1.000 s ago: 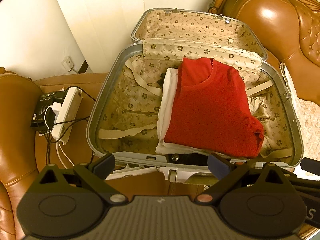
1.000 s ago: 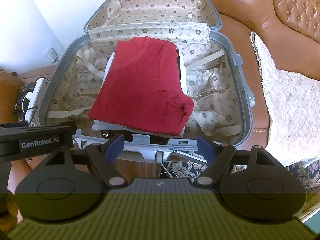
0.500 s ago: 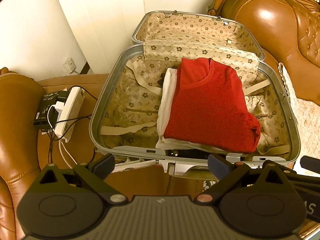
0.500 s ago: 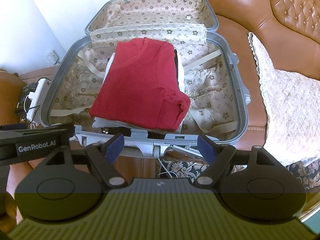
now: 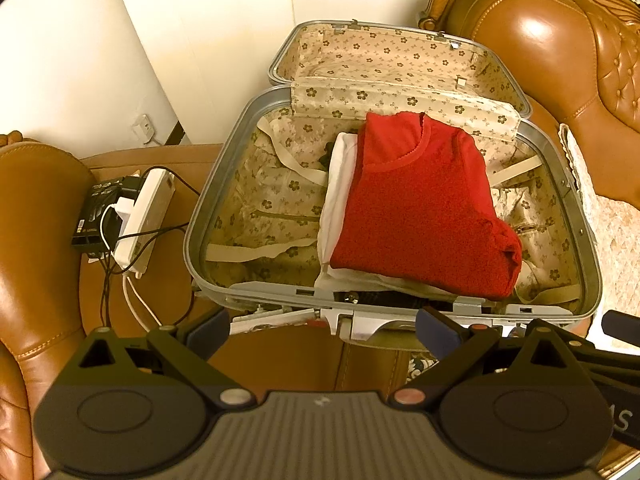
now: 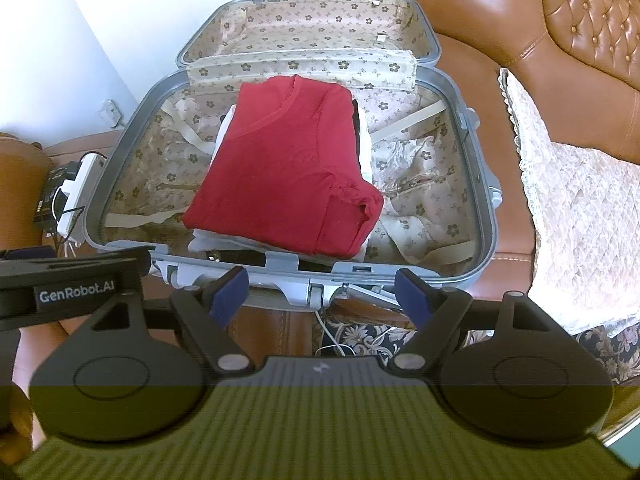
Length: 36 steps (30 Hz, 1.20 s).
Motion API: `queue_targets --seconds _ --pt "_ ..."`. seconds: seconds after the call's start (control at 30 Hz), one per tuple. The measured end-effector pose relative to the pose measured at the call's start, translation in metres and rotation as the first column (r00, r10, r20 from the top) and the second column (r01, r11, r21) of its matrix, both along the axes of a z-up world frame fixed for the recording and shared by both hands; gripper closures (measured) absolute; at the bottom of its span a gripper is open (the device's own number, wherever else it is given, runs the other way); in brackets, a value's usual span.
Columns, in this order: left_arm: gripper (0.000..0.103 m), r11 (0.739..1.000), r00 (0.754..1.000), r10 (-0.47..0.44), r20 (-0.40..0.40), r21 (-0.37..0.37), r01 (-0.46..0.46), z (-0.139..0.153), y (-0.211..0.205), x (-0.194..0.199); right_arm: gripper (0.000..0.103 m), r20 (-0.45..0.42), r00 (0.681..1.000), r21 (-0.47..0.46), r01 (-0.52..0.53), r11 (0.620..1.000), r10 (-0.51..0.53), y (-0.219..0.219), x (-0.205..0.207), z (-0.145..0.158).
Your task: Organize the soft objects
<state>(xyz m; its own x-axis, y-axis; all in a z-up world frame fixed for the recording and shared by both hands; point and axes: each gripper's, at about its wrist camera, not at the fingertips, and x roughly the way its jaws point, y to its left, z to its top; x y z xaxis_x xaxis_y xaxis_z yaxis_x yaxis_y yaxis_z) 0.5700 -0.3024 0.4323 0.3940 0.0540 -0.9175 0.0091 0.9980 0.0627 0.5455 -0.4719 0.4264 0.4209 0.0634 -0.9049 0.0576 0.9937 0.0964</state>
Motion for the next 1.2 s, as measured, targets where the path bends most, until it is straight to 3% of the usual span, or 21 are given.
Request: queue_targets --seconds 1.2 --pt "0.002 1.000 1.000 0.023 0.006 -0.008 -0.023 0.006 -0.002 -0.019 0.015 0.016 1.000 0.009 -0.002 1.000 0.002 -0.005 -0.021 0.004"
